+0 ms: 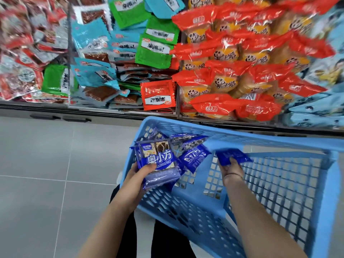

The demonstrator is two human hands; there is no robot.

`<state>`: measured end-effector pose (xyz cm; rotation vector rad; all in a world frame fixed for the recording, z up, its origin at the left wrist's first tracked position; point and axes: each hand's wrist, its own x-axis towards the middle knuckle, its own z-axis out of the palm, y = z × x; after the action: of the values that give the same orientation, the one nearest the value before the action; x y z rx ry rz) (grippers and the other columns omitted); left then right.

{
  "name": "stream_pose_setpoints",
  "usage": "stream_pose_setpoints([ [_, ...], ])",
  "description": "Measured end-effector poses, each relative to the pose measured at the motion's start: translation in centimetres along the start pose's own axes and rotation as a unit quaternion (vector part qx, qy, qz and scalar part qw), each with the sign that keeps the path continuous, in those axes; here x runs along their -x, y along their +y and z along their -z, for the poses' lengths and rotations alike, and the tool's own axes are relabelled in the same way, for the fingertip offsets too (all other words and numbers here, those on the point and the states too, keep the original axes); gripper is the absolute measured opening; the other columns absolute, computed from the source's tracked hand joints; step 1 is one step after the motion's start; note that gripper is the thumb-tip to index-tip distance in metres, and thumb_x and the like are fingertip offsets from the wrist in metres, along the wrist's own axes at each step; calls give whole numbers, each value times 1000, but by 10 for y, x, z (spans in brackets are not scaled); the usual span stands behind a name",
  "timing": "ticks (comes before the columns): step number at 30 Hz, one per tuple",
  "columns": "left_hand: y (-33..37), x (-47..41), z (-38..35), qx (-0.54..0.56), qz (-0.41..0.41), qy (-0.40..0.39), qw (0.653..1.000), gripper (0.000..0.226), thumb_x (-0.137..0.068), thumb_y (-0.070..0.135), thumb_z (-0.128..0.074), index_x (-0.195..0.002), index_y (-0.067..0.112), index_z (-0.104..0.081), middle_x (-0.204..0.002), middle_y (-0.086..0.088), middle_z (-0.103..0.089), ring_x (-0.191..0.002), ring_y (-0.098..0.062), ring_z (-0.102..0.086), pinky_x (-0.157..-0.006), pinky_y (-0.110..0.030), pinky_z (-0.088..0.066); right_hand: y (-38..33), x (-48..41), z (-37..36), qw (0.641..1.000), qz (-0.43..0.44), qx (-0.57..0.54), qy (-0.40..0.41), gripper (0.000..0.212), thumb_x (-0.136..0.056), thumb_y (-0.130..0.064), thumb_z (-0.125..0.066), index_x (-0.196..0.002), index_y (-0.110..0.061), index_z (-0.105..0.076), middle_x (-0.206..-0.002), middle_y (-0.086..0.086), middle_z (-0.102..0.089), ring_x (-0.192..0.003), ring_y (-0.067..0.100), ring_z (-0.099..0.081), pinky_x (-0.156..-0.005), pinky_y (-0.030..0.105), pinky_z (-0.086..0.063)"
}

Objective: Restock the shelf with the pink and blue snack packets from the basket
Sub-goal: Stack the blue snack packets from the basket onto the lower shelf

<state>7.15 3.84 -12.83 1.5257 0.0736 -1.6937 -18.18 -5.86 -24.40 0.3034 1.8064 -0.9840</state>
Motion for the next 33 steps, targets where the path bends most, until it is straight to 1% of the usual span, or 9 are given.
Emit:
stream_pose_setpoints([
  [1,1,5,-1,4,-1,2,1000,52,-66,22,-65,-117,14,-58,-101,-6,-74,-82,-17,-72,-60,-24,-56,0,12,9,1000,-1,20,-1,38,-95,-4,-45,-133,0,-42,-126,24,-55,-103,34,-59,-91,37,-52],
  [4,8,24,-5,12,-9,16,1000,48,-66,20,-65,-112,14,-58,-91,-4,-75,-75,-15,-72,-56,-23,-55,-6,62,35,992,26,117,-46,15,-94,-5,-46,-106,-12,-52,-92,13,-57,-59,15,-56,-52,23,-49],
  [6,14,39,-8,2,-19,22,1000,43,-69,14,-67,-111,13,-58,-89,-4,-76,-75,-15,-72,-60,-26,-57,-9,98,46,970,79,205,-103,14,-93,-5,-49,-88,-18,-54,-82,7,-55,-47,10,-53,-50,23,-43],
  [13,46,114,-15,-26,-60,50,997,81,-47,29,-76,-121,7,-53,-111,-17,-68,-101,-34,-65,-97,-51,-48,-6,242,27,821,308,379,-297,14,-90,1,-52,-99,-8,-57,-82,-7,-59,-70,-5,-55,-60,2,-38],
  [17,66,150,5,-27,-99,53,993,78,-49,28,-75,-121,6,-53,-107,-16,-70,-97,-33,-67,-94,-48,-50,8,313,11,739,346,434,-381,30,-89,-11,-58,-118,-19,-53,-96,-4,-62,-85,10,-56,-82,20,-44],
  [21,102,174,53,-32,-145,37,988,53,-75,12,-73,-124,5,-54,-105,-16,-71,-95,-31,-69,-80,-38,-56,18,375,-9,670,367,448,-464,33,-97,-16,-46,-126,-31,-51,-128,-16,-48,-117,-15,-39,-93,-2,-24],
  [25,144,197,109,-30,-172,7,985,30,-87,6,-60,-115,15,-58,-93,-5,-75,-80,-18,-71,-64,-26,-55,45,431,-38,609,479,433,-461,32,-90,-1,-54,-116,-18,-63,-113,-1,-52,-107,4,-48,-95,13,-35],
  [30,193,221,170,-32,-182,-26,982,56,-63,19,-69,-117,14,-56,-96,-7,-73,-78,-20,-69,-61,-27,-53,89,474,-79,661,476,399,-422,60,-72,-18,-79,-124,-27,-50,-119,-9,-41,-106,1,-47,-92,19,-42],
  [33,219,229,203,-28,-187,-45,981,51,-58,22,-65,-109,20,-57,-83,1,-74,-68,-12,-70,-54,-22,-52,115,489,-106,737,323,398,-441,67,-71,-18,-80,-129,-15,-47,-128,3,-52,-111,14,-54,-100,30,-43],
])
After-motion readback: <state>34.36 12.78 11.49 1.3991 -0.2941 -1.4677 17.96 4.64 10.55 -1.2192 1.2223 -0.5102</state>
